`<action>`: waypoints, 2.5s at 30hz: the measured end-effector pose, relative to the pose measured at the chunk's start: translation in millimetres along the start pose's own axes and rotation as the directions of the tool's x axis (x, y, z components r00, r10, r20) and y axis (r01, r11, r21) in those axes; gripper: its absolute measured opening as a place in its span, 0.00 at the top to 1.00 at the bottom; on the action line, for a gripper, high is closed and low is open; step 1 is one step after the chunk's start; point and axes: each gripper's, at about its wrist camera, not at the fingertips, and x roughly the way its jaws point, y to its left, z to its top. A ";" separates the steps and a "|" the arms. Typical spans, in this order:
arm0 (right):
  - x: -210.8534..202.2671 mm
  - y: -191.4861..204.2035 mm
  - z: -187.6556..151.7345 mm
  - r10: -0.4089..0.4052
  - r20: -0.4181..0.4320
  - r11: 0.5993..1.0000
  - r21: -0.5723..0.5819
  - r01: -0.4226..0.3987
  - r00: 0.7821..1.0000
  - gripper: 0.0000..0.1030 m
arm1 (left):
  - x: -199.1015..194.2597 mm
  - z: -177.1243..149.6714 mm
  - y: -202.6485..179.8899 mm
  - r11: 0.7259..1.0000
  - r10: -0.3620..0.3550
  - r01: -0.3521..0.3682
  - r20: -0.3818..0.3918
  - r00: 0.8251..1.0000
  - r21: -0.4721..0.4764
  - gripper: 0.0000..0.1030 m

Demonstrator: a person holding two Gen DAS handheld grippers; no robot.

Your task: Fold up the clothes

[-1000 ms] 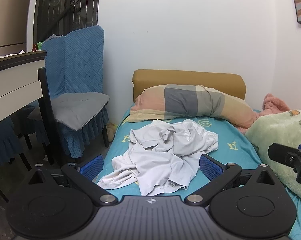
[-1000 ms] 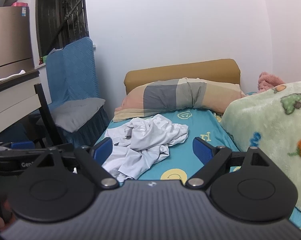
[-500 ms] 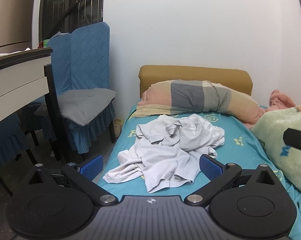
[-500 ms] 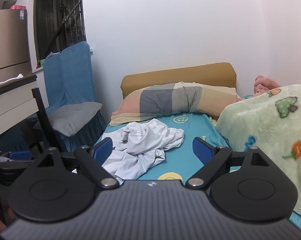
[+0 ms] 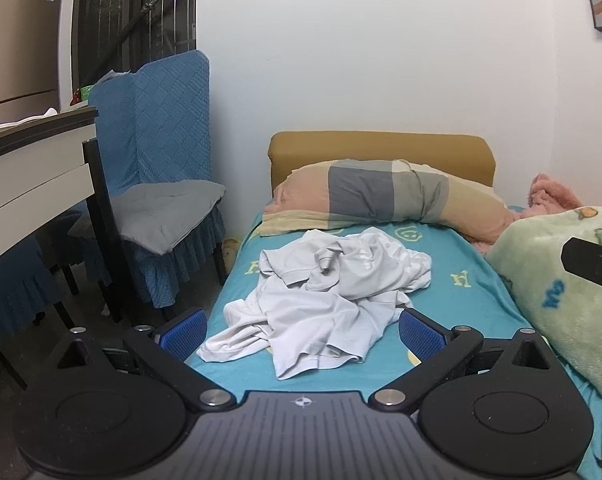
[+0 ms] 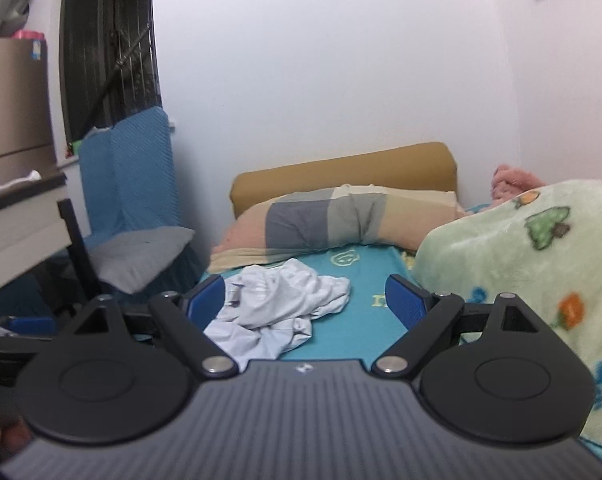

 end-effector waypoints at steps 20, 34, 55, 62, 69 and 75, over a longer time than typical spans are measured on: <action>6.5 -38.9 -2.3 0.037 0.017 0.986 0.164 -0.039 0.999 0.14 | 45.2 37.4 -35.3 0.999 -0.037 0.042 -0.116 0.993 0.034 0.00; 58.1 -19.1 -27.6 0.031 -0.050 0.986 0.167 -0.022 0.998 0.14 | 255.7 33.6 31.0 0.990 0.106 -0.131 -0.376 0.921 -0.043 0.06; 188.0 -14.0 -94.3 -0.002 -0.236 0.984 0.172 0.044 0.972 0.14 | 361.7 28.9 15.6 0.979 -0.021 0.030 -0.046 0.999 0.201 0.89; 167.1 -17.7 -77.5 -0.035 -0.142 0.988 0.144 0.055 0.989 0.14 | 241.6 58.2 3.0 0.968 -0.170 0.149 0.094 0.981 0.201 0.92; 130.7 -19.0 -59.6 -0.025 -0.050 0.988 0.151 0.032 0.998 0.14 | 104.5 49.6 -14.2 0.943 -0.293 0.245 0.213 0.932 0.224 0.92; 94.1 -10.0 -49.7 0.018 -0.017 0.990 0.142 -0.016 1.000 0.14 | 41.0 32.6 -19.8 0.935 -0.350 0.314 0.279 0.894 0.167 0.92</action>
